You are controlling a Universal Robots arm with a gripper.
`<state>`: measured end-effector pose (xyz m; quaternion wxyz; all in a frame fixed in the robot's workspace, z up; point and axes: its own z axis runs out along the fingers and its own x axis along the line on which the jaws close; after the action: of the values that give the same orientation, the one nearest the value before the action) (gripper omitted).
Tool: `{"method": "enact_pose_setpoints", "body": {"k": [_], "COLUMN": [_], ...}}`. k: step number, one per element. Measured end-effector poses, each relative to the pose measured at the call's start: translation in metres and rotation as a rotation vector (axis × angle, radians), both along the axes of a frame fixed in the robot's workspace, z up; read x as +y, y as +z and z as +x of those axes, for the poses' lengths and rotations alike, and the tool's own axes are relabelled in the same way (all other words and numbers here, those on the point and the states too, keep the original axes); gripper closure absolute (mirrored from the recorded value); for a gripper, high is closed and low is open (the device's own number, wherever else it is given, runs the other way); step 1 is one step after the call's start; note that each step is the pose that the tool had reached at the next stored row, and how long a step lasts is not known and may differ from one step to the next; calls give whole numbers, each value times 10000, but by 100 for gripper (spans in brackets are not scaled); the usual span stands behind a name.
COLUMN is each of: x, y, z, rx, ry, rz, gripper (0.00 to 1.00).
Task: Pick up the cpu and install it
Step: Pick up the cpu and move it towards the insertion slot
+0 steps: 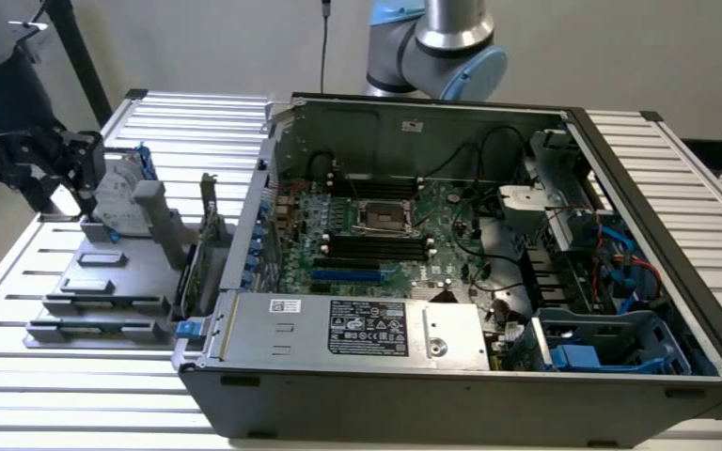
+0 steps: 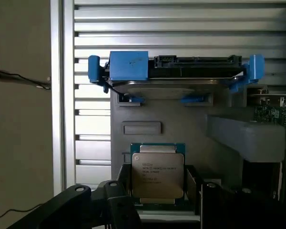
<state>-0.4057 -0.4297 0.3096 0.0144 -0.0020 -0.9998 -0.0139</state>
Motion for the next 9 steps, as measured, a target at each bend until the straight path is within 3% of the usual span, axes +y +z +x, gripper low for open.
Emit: {"method": "enact_pose_setpoints", "body": {"k": [9], "x": [0], "y": [412], "z": [362], "rx": [29], "ry": [7], "rz": [7], "gripper": [45]}}
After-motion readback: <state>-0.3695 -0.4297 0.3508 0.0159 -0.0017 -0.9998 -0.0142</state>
